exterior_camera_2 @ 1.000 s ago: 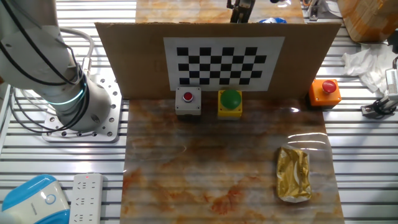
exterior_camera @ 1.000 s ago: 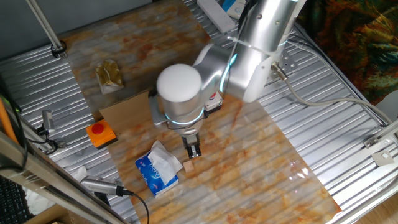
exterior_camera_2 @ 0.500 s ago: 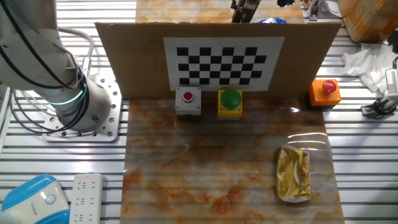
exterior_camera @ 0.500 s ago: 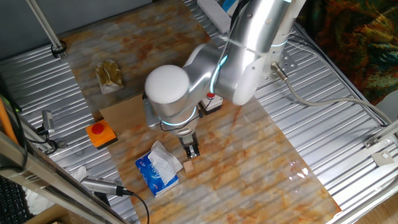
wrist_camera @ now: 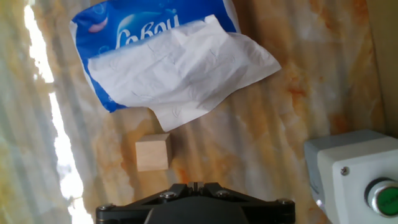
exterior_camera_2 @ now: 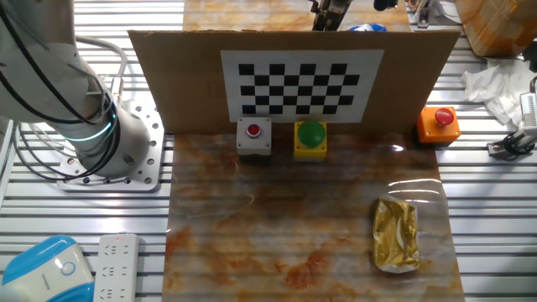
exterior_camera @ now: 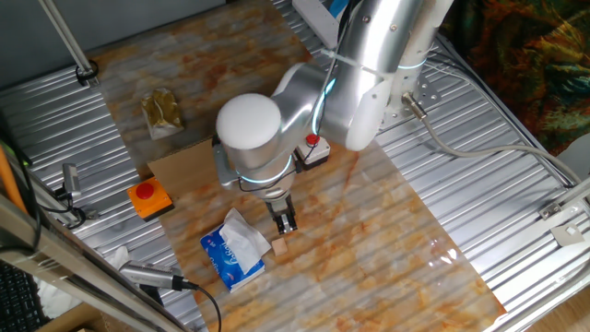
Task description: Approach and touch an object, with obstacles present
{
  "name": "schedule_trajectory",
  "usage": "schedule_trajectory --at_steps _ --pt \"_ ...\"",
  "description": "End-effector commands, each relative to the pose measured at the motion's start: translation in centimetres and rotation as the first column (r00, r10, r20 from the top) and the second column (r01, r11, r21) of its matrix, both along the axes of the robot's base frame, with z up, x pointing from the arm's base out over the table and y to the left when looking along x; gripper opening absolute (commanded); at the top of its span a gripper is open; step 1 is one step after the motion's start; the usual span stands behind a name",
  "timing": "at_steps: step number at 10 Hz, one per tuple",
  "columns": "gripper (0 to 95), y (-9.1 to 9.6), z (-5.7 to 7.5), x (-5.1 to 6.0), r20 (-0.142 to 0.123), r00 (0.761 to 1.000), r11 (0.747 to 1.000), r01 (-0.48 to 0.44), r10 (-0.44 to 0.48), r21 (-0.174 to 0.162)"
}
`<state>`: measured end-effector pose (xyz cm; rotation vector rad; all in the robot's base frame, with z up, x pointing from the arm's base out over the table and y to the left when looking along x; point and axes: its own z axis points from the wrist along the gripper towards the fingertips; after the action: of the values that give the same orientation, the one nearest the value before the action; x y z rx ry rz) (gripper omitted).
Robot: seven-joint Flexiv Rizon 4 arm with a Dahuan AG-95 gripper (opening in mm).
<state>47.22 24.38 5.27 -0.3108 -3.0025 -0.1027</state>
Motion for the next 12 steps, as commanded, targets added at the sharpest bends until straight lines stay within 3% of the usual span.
schedule_trajectory --at_steps 1,3,4,5,12 --pt "0.0 -0.05 -0.05 0.00 0.053 0.999 1.000 0.009 -0.008 -0.005" --pt "0.0 -0.05 -0.05 0.00 0.091 0.996 1.000 0.014 -0.014 -0.003" --pt "0.0 -0.05 -0.05 0.00 0.128 0.992 1.000 0.017 -0.016 -0.001" --pt "0.0 -0.05 -0.05 0.00 0.137 0.990 1.000 0.014 -0.014 -0.002" --pt "0.0 -0.06 -0.08 0.02 0.132 0.991 1.000 0.028 -0.028 -0.002"
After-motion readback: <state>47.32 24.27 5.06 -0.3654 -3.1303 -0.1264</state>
